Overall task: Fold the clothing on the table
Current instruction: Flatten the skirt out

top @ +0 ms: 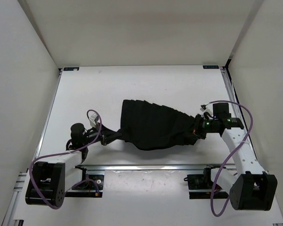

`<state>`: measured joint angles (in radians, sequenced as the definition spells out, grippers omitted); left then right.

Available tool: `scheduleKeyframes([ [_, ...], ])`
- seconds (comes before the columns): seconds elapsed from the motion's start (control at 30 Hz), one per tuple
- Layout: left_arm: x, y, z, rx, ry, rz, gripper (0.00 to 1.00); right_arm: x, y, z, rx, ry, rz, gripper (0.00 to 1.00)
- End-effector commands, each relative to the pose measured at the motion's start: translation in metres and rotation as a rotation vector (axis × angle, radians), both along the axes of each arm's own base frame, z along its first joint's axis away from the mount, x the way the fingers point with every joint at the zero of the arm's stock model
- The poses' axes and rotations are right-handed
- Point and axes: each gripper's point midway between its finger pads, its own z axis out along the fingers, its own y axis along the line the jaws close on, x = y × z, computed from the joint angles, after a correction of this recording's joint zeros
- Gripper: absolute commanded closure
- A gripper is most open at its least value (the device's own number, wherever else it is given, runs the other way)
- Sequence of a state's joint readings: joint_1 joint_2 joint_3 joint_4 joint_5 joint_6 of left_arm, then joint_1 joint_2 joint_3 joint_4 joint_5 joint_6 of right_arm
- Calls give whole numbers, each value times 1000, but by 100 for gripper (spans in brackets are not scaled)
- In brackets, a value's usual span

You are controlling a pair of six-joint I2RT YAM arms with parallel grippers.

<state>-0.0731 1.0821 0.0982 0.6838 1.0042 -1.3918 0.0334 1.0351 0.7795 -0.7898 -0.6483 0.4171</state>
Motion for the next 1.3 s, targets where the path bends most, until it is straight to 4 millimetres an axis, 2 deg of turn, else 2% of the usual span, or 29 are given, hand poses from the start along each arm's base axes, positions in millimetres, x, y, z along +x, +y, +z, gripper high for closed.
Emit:
scheduleKeyframes([
  [0.0, 18, 5, 6, 25, -17, 31, 100, -15, 2, -3, 54, 124, -31, 100],
  [0.07, 43, 8, 13, 87, -46, 37, 100, -3, -3, -4, 72, 119, -63, 100],
  [0.1, 49, 8, 6, 110, -6, 45, 100, 1, -6, -11, 70, 137, -80, 100],
  [0.17, 81, 8, 22, 140, -59, 54, 100, 10, -8, -15, 62, 137, -99, 100],
  [0.27, 106, 0, 47, 111, -102, 46, 100, 13, -10, -18, 55, 158, -119, 100],
  [0.33, 108, -10, 55, 103, -118, 15, 100, 10, -14, -18, 31, 164, -124, 100],
  [0.4, 106, -13, 53, 102, -100, 4, 100, -2, -17, -19, 24, 212, -141, 100],
  [0.53, 88, -23, 37, 89, -57, -34, 100, -26, -14, -22, 50, 274, -134, 98],
  [0.6, 77, -29, 30, 95, -41, -60, 100, -37, -10, -22, 54, 301, -117, 81],
  [0.63, 71, -30, 20, 104, -18, -69, 100, -42, -9, -20, 47, 310, -109, 65],
  [0.73, 60, -35, 14, 106, 1, -93, 100, -45, -11, -9, -29, 276, -107, 54],
  [0.83, 54, -37, 10, 107, 16, -102, 100, -49, -12, 6, -123, 235, -80, 52],
  [0.9, 51, -39, 10, 107, 17, -111, 100, -58, -8, 4, -156, 275, -24, 53],
  [1.03, 50, -37, 9, 108, 22, -107, 100, -85, 2, -17, -203, 363, 57, 53],
  [1.07, 51, -36, 6, 114, 24, -104, 100, -86, 5, -21, -180, 378, 55, 53],
  [1.1, 50, -34, 2, 126, 30, -101, 99, -94, 4, -32, -189, 412, 65, 53],
  [1.13, 51, -32, 0, 135, 31, -95, 99, -92, 6, -36, -177, 403, 68, 54],
  [1.2, 46, -27, -19, 190, 70, -96, 99, -90, 5, -48, -173, 415, 55, 54],
  [1.27, 41, -23, -34, 242, 105, -95, 99, -78, -1, -60, -182, 398, 14, 55],
])
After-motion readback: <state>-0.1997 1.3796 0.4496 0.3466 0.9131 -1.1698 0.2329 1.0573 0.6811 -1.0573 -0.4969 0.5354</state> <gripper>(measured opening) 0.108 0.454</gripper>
